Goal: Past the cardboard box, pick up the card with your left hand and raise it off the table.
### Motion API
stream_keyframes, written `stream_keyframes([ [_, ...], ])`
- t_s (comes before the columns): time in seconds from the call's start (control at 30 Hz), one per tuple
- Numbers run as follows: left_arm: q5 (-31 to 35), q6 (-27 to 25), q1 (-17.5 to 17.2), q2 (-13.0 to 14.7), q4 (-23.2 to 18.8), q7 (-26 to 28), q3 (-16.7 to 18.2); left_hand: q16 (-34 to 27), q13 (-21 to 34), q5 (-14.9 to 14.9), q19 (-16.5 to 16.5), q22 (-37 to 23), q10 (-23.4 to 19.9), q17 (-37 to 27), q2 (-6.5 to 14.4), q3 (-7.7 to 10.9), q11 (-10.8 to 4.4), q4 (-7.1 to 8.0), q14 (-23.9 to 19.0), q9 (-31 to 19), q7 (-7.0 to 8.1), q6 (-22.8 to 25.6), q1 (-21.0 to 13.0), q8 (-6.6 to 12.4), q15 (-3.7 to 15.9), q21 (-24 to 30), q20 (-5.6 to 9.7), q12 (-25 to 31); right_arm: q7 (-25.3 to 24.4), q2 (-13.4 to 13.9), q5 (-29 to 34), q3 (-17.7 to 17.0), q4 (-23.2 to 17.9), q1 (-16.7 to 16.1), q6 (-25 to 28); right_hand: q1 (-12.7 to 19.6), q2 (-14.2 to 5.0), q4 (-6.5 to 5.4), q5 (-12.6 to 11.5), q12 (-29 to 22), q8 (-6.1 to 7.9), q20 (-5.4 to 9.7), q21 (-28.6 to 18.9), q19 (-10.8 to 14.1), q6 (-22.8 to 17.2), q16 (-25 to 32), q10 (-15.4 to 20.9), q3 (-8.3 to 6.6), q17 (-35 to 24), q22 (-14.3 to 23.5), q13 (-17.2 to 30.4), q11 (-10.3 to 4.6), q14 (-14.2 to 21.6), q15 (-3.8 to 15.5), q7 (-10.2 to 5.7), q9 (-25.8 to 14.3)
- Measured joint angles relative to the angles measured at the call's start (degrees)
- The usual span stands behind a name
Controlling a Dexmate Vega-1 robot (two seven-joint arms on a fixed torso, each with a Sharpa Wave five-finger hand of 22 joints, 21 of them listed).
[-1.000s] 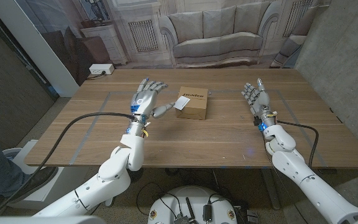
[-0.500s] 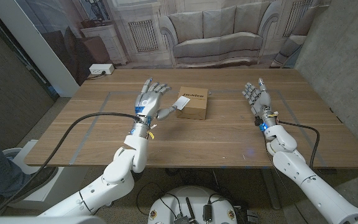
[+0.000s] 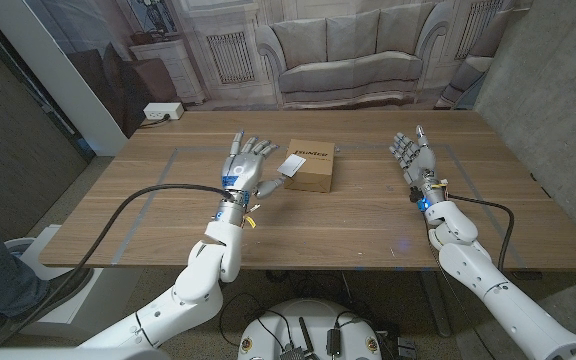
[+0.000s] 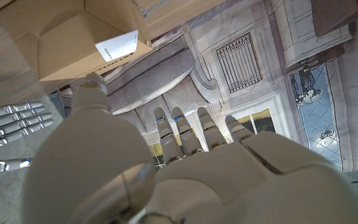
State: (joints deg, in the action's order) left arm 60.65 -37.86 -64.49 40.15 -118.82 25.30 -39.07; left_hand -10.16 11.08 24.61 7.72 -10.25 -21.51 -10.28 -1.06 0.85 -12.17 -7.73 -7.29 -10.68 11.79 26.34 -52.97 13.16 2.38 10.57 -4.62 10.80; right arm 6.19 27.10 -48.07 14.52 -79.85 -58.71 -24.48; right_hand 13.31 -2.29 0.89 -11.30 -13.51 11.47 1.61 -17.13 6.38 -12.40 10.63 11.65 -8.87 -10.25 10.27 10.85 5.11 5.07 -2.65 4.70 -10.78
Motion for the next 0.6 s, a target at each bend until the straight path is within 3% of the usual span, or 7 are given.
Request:
stream_keyframes([
  [0.6, 8.98, -4.43, 2.0, -2.38, 2.4, -5.88, -3.84, -0.26, -0.01, 0.0, 0.53, 0.0, -1.18, 0.01, -0.63, -0.4, -0.1, 0.07, 0.0, 0.0, 0.69, 1.76, -0.62, 0.01, 0.0, 0.0, -0.09, 0.24, 0.57, -0.93, -0.4, 0.45, 1.34, 1.38, 0.43, 0.0, 0.0, 0.15, 0.0, 0.0, 0.0, 0.01, 0.0, 0.63, 0.0, 0.0, 0.0, 0.15, 0.0, 0.0, 0.0, 0.0, 0.0, 0.0, 0.0, 0.0],
])
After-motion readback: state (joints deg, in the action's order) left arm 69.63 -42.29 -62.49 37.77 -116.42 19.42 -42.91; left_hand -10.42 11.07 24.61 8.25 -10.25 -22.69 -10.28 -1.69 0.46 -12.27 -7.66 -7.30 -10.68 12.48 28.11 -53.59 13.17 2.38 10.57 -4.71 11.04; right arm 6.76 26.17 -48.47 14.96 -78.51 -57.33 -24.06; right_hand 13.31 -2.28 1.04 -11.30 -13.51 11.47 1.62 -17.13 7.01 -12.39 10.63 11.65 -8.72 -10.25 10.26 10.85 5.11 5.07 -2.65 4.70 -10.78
